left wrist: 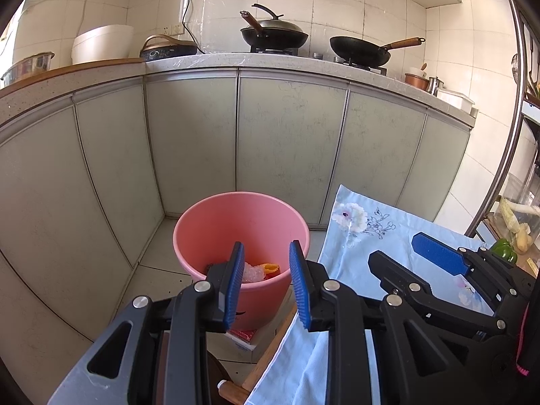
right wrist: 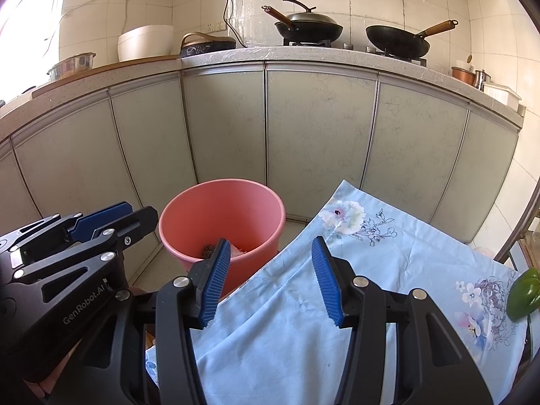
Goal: Collect trash
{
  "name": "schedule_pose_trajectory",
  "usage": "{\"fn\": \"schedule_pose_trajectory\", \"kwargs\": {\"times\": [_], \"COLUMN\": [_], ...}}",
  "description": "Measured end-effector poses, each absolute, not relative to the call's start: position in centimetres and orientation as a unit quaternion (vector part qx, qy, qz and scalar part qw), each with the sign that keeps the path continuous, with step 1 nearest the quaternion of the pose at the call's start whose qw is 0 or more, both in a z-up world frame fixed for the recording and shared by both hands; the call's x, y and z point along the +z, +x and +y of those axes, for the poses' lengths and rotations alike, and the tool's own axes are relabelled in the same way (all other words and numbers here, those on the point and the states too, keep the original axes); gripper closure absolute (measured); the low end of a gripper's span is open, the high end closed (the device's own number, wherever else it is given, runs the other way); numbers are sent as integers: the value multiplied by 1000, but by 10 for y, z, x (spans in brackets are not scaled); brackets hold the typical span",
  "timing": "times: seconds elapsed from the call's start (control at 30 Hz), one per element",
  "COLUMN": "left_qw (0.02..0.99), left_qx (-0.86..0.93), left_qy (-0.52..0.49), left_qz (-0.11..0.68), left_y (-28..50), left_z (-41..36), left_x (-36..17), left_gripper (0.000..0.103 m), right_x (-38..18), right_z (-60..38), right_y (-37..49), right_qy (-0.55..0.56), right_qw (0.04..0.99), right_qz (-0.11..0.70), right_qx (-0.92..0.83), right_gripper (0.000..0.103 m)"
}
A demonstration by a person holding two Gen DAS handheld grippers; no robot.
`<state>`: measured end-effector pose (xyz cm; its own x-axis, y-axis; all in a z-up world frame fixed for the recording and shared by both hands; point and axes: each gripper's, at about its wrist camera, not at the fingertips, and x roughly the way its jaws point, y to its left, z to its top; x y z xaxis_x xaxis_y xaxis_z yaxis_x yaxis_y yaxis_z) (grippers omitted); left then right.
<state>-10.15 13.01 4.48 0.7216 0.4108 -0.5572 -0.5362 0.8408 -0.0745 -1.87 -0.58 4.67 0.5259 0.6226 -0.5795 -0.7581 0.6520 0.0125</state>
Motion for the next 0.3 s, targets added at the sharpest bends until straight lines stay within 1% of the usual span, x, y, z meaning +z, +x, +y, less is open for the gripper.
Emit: {"fn": "schedule_pose_trajectory", "kwargs": {"times": [0.3], "left_qw": [918], "left_qx": [258], "left_qy": [-115], "left_qz": [279], "left_y": [-98], "left_z": [132], "left_x": [41], "left_gripper": [77], "right_x": [44], "right_z": [-6], "right_y": [-15], "right_qy": [-121], "right_qw": [864], "right_qz": [283], "right_qx": [399], "right_gripper": [52]}}
